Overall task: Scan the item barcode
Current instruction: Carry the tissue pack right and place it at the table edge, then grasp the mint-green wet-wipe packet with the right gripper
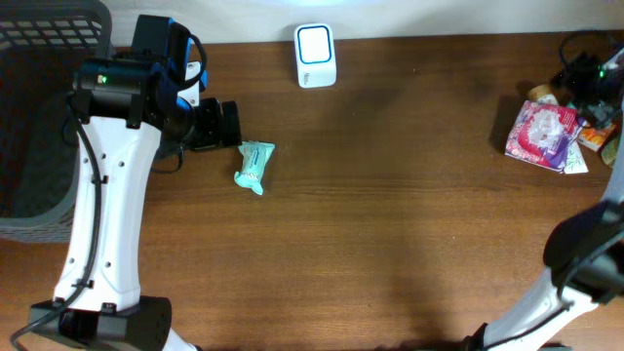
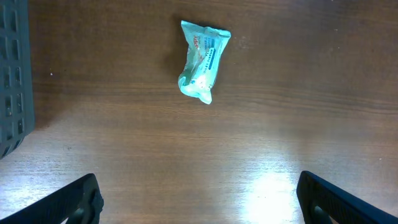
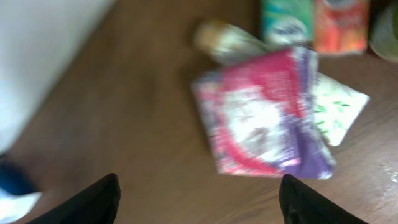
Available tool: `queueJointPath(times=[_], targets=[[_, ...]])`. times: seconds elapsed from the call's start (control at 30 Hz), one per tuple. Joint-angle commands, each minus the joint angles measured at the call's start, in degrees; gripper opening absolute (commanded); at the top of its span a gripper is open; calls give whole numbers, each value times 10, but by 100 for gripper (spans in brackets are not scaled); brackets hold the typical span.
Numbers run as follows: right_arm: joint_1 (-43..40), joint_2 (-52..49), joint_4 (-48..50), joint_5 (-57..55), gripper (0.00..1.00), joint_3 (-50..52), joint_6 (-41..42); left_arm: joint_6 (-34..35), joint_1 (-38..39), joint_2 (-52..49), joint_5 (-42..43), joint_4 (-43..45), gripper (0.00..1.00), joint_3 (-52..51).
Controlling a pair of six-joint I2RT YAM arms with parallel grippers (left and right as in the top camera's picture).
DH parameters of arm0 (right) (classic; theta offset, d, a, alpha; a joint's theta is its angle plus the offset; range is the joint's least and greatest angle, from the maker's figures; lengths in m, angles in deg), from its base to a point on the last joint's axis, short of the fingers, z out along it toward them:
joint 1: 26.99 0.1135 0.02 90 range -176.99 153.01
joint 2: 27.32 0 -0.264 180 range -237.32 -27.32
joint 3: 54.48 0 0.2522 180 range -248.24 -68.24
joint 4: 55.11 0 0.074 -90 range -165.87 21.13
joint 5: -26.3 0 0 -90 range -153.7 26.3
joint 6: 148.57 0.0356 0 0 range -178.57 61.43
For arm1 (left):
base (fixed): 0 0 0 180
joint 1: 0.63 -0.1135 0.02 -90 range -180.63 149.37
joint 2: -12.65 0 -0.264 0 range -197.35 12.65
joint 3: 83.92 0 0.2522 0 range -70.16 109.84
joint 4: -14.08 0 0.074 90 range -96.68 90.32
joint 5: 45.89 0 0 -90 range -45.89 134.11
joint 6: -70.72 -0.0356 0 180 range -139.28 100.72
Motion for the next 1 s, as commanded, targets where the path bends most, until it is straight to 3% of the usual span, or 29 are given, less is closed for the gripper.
queueJointPath(times=[0.0,0.07,0.13,0.33,0.37,0.47,0.57,0.77,0.8,0.87,0.9,0.97], targets=[[66,48,-8,27,83,-7,-4,-9,2,1,-2,1,99,2],[135,42,-19,94,96,-2,-4,-9,2,1,-2,1,99,2],[220,26,-19,96,98,14,-7,-9,2,1,-2,1,99,2],[469,-113,79,104,97,15,33,-9,2,1,-2,1,99,2],[493,-129,94,104,97,15,45,-9,2,1,-2,1,99,2],[561,-167,142,108,82,15,95,-9,2,1,-2,1,99,2],[602,-201,179,78,81,15,176,-9,2,1,-2,1,99,2],[632,-252,211,81,79,15,181,-9,2,1,-2,1,99,2],[634,-260,213,80,73,15,181,-9,2,1,-2,1,99,2],[634,-265,210,81,51,15,181,-9,2,1,-2,1,99,2],[633,-264,208,85,36,15,178,-9,2,1,-2,1,99,2],[624,-260,174,84,25,15,174,-9,2,1,-2,1,99,2]])
